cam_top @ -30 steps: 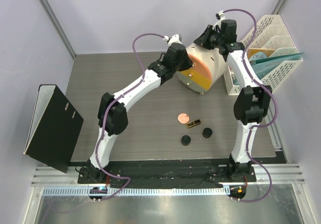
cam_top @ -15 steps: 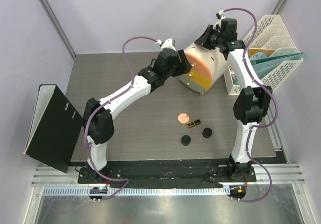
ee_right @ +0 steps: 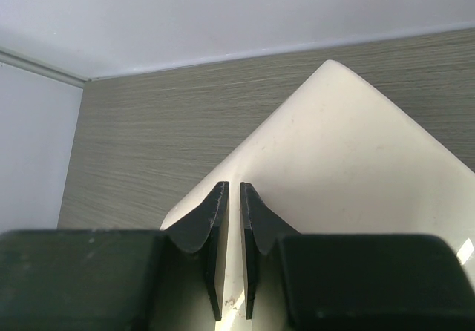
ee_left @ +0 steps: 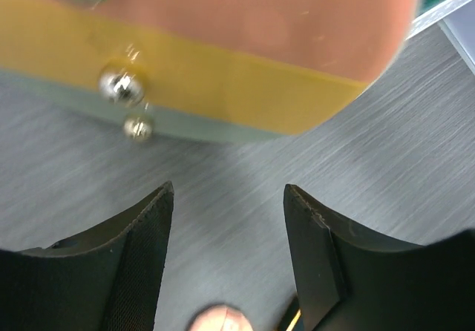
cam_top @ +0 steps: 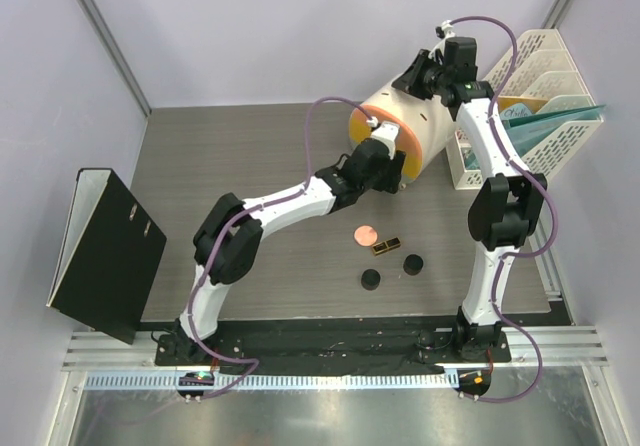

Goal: Organize the makeup

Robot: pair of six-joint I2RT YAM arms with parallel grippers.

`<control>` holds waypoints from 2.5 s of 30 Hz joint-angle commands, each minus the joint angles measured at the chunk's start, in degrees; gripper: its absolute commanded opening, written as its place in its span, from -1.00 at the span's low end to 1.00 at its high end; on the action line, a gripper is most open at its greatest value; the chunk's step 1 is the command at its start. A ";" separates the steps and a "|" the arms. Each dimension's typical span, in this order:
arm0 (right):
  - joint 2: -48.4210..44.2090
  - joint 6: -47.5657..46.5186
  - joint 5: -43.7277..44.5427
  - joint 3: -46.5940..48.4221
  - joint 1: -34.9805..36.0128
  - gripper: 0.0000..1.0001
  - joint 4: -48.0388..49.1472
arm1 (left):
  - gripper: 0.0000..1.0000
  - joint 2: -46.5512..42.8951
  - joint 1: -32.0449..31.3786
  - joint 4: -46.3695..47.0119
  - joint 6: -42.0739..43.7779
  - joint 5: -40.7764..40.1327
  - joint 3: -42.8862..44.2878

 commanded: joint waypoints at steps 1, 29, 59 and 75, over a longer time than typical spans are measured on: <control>-0.07 -2.16 2.01 -2.36 -0.86 -0.64 -8.24 | 0.21 2.35 0.18 5.05 10.32 -2.83 5.22; 1.69 -2.34 1.57 -1.83 -1.13 -0.64 -8.24 | 0.01 6.13 3.79 5.40 10.68 -4.68 10.49; 3.36 -2.16 1.13 -0.07 -1.39 -0.64 -8.59 | -1.00 6.67 4.76 7.24 10.76 -0.46 11.20; 4.24 -1.46 0.69 0.71 -1.48 -0.64 -8.77 | -1.00 -8.09 4.58 11.55 11.29 -8.28 -6.72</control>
